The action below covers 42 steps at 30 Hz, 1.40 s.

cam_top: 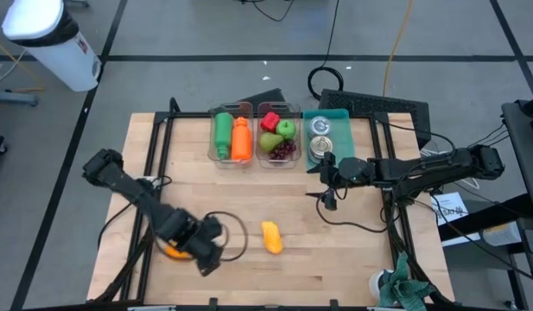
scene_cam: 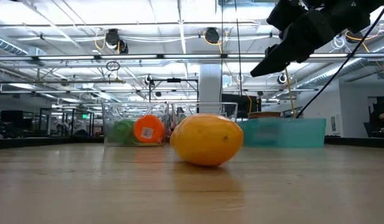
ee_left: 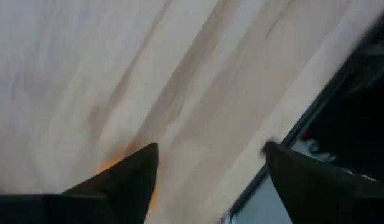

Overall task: Pick & Place Food Item
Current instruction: Put the orange into the right transparent bin

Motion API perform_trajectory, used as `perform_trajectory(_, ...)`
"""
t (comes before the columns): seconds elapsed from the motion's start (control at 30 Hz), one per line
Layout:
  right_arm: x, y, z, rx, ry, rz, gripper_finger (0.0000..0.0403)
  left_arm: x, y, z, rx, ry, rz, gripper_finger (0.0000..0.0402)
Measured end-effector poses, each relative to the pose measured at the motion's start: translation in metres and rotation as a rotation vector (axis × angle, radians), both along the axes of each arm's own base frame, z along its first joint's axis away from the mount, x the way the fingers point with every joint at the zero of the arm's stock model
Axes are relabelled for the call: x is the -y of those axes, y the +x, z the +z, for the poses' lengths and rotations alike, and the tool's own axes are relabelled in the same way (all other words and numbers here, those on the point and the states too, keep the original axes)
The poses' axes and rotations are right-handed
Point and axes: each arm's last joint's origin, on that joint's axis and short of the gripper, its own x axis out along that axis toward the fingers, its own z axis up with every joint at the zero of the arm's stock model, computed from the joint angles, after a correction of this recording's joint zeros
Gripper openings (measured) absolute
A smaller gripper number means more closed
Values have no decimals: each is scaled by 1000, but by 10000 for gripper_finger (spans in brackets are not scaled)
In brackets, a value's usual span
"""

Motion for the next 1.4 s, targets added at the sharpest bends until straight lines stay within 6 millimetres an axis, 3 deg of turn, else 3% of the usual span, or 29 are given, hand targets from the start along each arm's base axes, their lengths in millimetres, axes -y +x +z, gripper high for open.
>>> perform_trajectory(0.23,0,-2,-12,39,-19,10,341,13,-43,-14,-321,118,248,339)
perform_trajectory(0.53,0,-2,-12,65,-12,9,341,23,-71,-50,-371,204,292,340)
perform_trajectory(0.67,0,-2,-12,65,-11,9,341,15,-86,-63,-401,215,340,340)
perform_trajectory(0.87,0,-2,-12,65,-1,4,341,-4,-111,-56,-273,249,394,340)
perform_trajectory(1.07,0,-2,-12,65,3,2,341,-26,-131,-63,-261,258,405,340)
perform_trajectory(1.4,0,-2,-12,65,3,2,341,-48,-123,-85,39,137,503,340)
